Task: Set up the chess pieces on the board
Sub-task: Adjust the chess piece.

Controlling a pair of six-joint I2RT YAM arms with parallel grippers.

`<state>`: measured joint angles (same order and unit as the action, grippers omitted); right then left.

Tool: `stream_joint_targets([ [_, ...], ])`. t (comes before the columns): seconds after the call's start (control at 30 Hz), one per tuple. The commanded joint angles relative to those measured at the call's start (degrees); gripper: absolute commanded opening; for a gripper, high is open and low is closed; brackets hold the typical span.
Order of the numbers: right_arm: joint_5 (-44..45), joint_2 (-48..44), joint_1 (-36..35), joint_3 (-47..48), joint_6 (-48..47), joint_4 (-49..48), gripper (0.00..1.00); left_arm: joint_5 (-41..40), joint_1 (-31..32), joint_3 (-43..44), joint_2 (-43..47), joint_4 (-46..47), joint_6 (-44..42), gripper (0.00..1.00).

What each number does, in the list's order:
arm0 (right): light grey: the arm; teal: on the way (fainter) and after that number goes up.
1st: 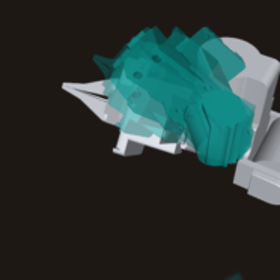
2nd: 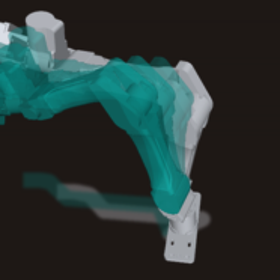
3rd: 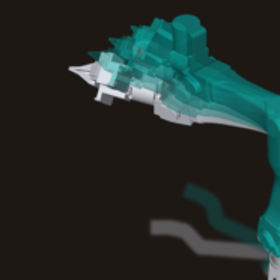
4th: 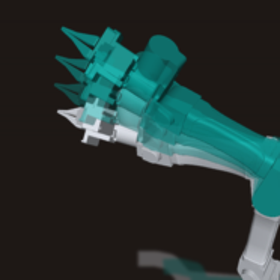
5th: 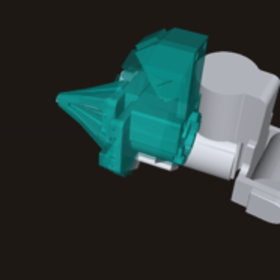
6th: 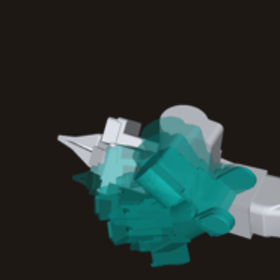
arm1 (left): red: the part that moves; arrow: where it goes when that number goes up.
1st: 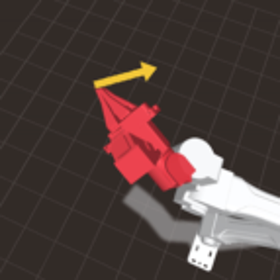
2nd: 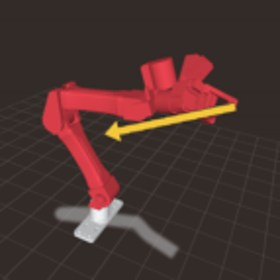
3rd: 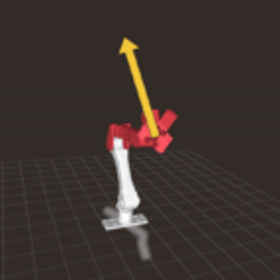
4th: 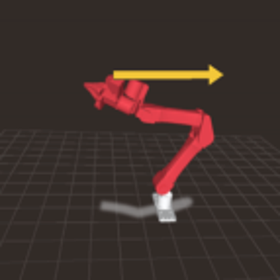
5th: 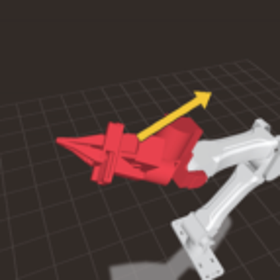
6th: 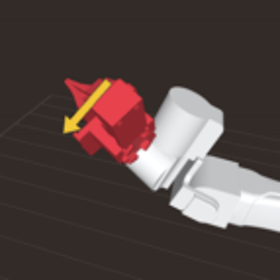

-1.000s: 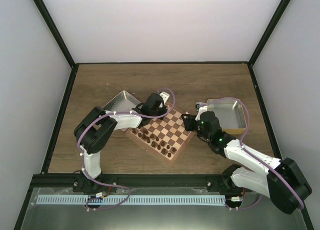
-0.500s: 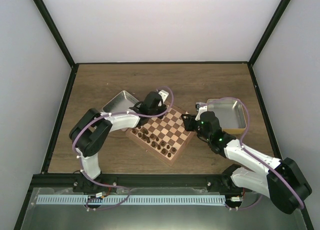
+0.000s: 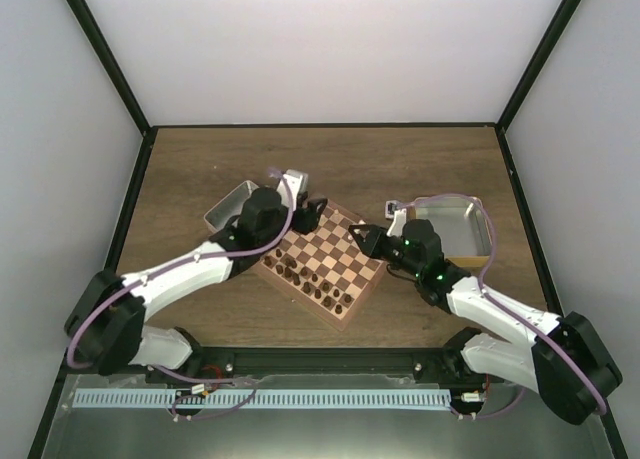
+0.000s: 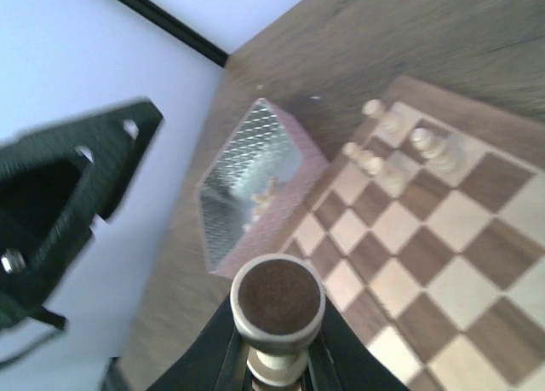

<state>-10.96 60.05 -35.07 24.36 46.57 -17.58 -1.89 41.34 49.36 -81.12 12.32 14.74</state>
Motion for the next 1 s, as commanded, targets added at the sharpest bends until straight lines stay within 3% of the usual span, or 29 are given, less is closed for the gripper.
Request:
stream_joint_targets([
  [0.0,-7.3,1.55,-0.17,3.1,13.55,-8.52,0.1,7.25,0.07,-8.11,7.81,7.86,7.03,0.61],
  [0.23,-8.03,3.31,-0.19,2.95,33.77,-12.83,0.1,15.05,0.4,-20.46,14.11,21.16,14.34,0.66],
  [0.5,-8.64,5.65,-1.28,4.28,45.81,-13.52,0.1,20.79,1.99,-19.8,9.4,29.07,18.8,0.65],
  [0.97,-10.43,9.6,-2.17,5.96,50.08,-15.69,0.11,20.93,3.57,-16.24,3.44,29.18,19.02,0.32],
])
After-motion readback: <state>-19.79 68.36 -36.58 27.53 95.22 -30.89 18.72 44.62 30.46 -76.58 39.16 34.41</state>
